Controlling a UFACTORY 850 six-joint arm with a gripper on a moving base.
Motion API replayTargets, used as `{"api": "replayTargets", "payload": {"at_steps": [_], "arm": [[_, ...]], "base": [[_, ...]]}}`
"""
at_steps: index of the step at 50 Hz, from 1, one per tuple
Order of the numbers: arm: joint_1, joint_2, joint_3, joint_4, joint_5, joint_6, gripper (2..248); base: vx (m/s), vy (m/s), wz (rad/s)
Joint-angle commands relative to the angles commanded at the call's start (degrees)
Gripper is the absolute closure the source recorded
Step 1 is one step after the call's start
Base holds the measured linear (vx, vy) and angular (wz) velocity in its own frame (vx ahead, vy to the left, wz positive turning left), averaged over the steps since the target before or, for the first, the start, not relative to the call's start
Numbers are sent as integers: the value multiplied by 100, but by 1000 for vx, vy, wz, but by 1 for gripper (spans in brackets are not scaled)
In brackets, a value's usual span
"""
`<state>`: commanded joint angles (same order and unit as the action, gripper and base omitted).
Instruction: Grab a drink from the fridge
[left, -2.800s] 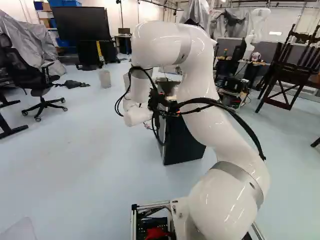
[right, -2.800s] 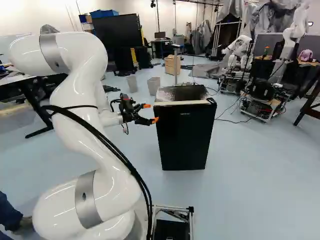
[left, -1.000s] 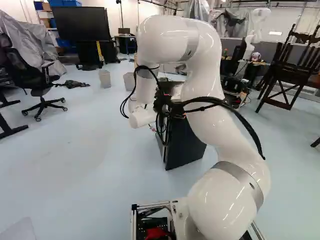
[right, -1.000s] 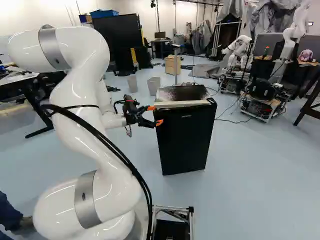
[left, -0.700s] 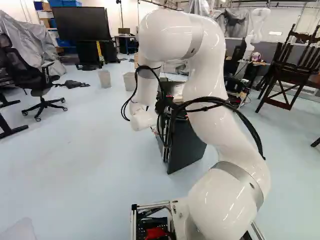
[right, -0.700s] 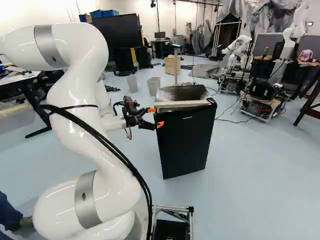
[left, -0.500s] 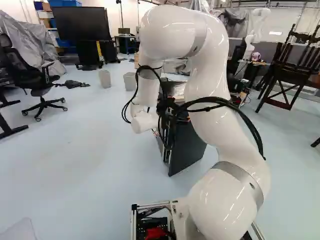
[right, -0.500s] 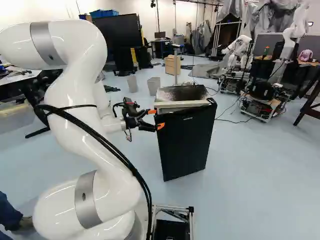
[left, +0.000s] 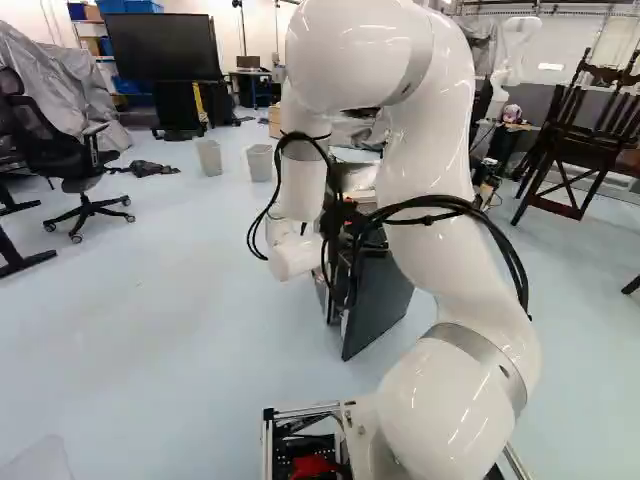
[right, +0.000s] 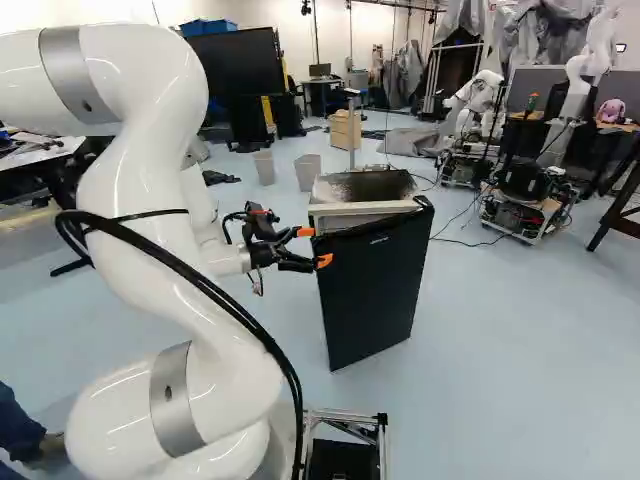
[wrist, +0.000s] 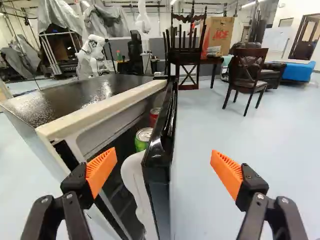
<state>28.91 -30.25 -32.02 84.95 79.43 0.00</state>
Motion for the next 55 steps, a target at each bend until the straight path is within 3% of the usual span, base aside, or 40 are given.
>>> {"api": "replayTargets", "payload": {"at_steps": [55], "arm": [[359,702,1612,0,0,0,3]], "base": [[0,0,0]]}}
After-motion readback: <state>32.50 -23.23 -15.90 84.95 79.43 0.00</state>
